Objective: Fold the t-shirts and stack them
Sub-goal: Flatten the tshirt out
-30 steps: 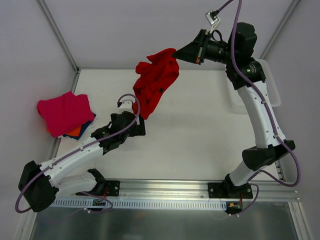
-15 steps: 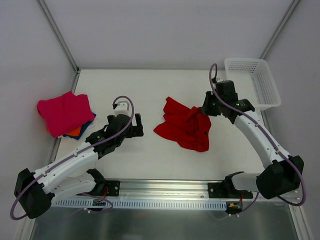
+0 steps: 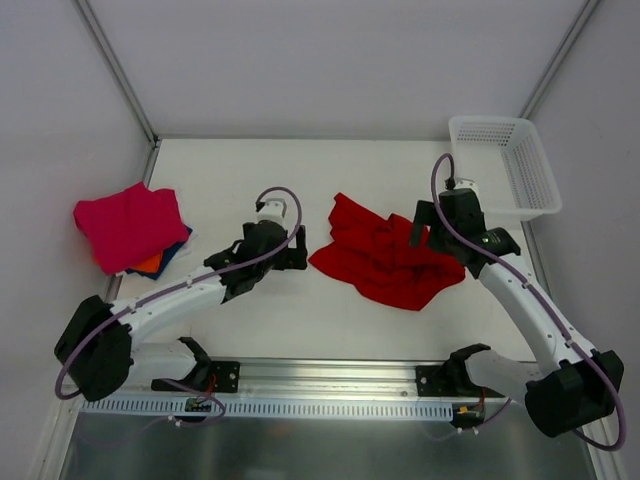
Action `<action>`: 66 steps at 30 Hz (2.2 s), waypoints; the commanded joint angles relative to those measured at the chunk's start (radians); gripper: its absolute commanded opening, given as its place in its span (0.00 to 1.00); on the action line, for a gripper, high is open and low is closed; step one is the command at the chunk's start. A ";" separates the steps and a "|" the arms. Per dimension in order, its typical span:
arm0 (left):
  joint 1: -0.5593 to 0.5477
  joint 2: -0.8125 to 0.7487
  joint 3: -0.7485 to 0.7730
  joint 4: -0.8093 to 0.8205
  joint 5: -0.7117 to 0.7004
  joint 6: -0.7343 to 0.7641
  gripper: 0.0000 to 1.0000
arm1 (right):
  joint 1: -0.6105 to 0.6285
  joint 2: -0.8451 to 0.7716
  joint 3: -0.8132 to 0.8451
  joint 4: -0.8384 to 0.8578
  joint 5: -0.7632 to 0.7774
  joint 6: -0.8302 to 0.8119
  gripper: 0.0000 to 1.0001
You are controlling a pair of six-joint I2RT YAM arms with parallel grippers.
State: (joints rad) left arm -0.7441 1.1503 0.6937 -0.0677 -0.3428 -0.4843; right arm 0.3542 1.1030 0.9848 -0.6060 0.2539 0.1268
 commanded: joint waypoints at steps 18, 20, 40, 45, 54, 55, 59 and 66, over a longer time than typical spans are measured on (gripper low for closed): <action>0.078 0.462 0.083 0.784 0.297 0.078 0.99 | 0.058 0.218 -0.118 0.236 -0.108 0.030 0.99; 0.080 0.451 0.056 0.798 0.300 0.072 0.99 | 0.071 0.222 -0.118 0.242 -0.101 0.033 0.99; 0.097 0.279 -0.088 0.804 0.274 0.090 0.99 | 0.160 0.382 -0.031 0.181 0.053 0.066 0.73; 0.097 0.275 -0.085 0.796 0.283 0.085 0.99 | 0.160 0.302 0.014 0.121 0.088 0.040 0.77; 0.097 0.292 -0.114 0.824 0.292 0.059 0.99 | 0.161 0.342 0.037 0.113 0.084 0.020 0.78; 0.097 0.284 -0.120 0.819 0.292 0.061 0.99 | 0.161 0.363 0.026 0.139 0.074 0.028 0.76; 0.098 0.256 -0.134 0.806 0.272 0.075 0.99 | 0.160 0.419 0.020 0.176 0.047 0.043 0.73; 0.101 0.218 -0.157 0.809 0.255 0.081 0.99 | 0.160 0.475 0.048 0.178 0.061 0.043 0.58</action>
State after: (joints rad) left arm -0.6525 1.4097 0.5434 0.6994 -0.0711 -0.4084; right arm 0.5095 1.5803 1.0004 -0.4423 0.3061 0.1631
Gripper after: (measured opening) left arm 0.990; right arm 0.612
